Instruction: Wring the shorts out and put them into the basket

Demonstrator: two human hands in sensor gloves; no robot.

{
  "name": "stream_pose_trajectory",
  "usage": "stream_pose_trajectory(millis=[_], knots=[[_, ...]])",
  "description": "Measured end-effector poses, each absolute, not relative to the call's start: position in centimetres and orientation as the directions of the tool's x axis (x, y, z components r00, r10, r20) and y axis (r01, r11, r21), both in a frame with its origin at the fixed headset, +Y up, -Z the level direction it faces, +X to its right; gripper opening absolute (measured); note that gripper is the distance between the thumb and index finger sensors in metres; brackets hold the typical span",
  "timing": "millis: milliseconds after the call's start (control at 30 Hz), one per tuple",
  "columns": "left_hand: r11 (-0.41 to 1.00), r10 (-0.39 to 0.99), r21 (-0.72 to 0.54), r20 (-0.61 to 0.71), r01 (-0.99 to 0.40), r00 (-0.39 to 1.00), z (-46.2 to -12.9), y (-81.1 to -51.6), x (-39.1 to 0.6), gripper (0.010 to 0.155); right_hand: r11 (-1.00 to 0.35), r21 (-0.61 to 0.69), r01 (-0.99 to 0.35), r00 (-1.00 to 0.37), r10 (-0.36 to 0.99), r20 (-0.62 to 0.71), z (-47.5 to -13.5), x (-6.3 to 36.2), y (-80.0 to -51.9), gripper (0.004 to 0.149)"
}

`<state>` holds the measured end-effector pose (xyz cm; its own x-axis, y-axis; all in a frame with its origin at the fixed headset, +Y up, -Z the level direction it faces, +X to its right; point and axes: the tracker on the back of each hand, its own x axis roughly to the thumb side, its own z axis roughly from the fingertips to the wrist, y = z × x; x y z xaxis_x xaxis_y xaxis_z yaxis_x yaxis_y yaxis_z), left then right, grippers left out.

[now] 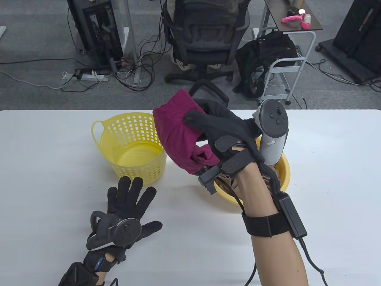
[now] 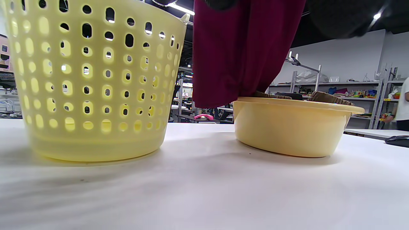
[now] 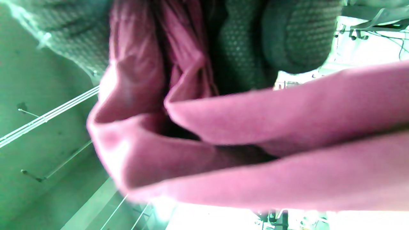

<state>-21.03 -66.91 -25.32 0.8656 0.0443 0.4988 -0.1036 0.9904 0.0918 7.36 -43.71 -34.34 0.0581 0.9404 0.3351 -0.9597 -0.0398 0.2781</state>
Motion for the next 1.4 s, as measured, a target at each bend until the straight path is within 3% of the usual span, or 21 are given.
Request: stream_pose_trajectory(millis=[833, 1167, 1400], knots=[[0.99, 0.048, 0.088, 0.502, -0.106, 0.864, -25.2, -67.0, -20.9, 0.097, -0.042, 0.292, -0.955, 0.064, 0.937, 0.344, -34.2, 7.7, -43.5, 0.067], [0.978, 0.143, 0.055, 0.519, -0.2, 0.843, -25.3, -67.3, -20.6, 0.118, -0.037, 0.29, -0.956, 0.069, 0.935, 0.348, -34.1, 8.7, -43.3, 0.067], [0.935, 0.327, -0.058, 0.527, -0.351, 0.784, -25.7, -68.6, -19.1, 0.137, -0.025, 0.318, -0.948, 0.093, 0.932, 0.349, -33.9, 8.5, -43.3, 0.066]])
